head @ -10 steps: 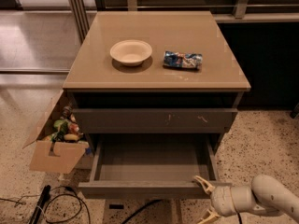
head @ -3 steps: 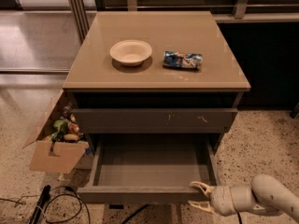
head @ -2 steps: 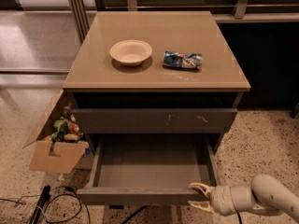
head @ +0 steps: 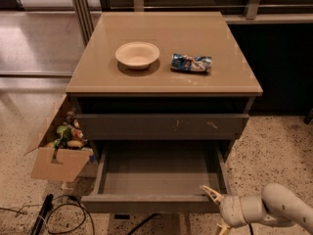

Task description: Open middle drawer

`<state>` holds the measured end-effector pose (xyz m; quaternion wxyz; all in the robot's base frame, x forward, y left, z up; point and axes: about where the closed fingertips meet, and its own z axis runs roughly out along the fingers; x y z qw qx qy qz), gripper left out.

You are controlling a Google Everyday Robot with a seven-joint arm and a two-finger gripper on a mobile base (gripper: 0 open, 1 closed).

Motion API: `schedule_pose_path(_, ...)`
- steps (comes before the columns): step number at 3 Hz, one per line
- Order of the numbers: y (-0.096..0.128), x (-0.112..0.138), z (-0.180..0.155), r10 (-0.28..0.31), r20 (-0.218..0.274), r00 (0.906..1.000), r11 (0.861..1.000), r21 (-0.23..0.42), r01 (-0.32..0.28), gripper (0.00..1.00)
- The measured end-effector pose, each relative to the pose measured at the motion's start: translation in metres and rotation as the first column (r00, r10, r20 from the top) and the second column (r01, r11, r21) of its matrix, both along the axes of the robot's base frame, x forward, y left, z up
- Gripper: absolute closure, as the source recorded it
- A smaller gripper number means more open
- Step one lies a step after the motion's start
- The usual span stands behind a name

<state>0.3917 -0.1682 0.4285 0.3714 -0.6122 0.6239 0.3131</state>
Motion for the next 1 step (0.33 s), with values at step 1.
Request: schedule_pose_path(1,0.0,0.0,0.0,0.0,0.0,1.0,1.0,0.0,0.0,0.0)
